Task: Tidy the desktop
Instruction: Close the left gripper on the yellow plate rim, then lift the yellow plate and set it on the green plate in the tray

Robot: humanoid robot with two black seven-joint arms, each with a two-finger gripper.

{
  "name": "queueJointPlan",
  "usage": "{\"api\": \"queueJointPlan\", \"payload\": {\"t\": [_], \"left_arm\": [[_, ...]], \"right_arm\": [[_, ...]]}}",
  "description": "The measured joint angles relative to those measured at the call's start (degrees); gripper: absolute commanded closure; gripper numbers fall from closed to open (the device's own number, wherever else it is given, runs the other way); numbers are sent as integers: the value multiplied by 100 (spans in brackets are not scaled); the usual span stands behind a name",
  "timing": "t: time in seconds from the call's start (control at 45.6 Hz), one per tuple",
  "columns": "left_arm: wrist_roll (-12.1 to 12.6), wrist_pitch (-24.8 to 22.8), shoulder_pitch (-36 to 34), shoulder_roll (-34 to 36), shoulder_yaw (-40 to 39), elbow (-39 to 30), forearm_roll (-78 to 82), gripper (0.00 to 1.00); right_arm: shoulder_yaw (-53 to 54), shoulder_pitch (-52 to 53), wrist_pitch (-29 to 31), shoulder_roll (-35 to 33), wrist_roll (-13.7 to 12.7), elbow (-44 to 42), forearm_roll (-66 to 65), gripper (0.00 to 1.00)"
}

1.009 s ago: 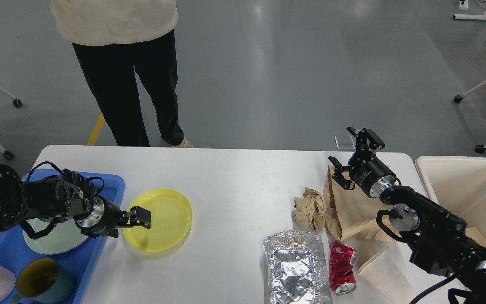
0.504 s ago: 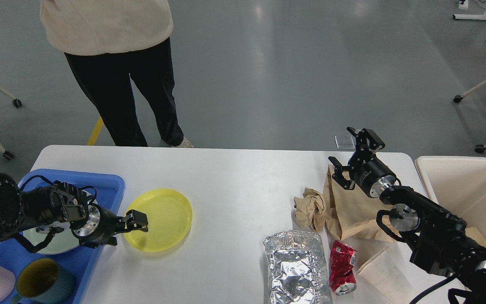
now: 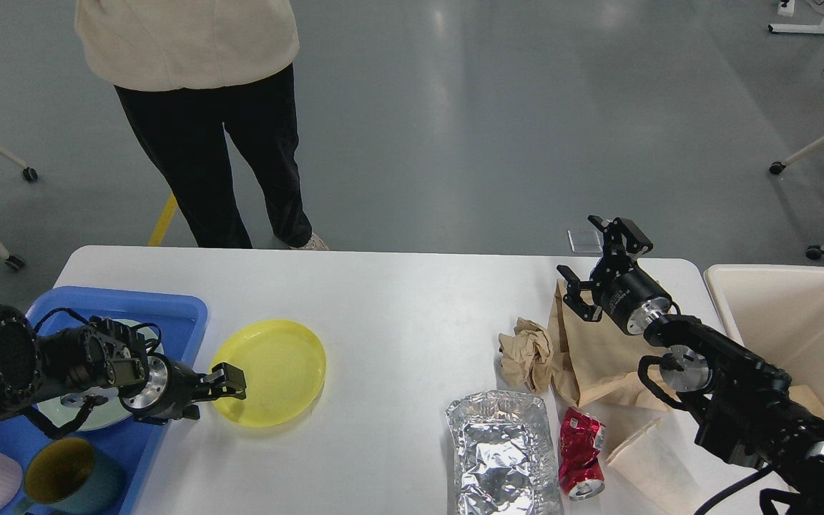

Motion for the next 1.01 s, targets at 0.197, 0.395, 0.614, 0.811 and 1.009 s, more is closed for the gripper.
{"api": "queueJointPlan", "payload": {"t": [0.197,0.395,0.614,0.811,1.009], "left_arm": [[-6,-81,1,-6,-19,2,26,46],[-5,-444,-24,-11,-37,-6,43,79],[2,-1127,-92,-13,-16,3,49,90],[8,-1175,-106,-10,42,6,58,95],[12,-1182,-106,-8,57,6,59,100]], "right_arm": [[0,0,0,0,0,0,0,0],[0,0,0,0,0,0,0,0],[0,0,0,0,0,0,0,0],[0,0,0,0,0,0,0,0],[0,0,0,0,0,0,0,0]]}}
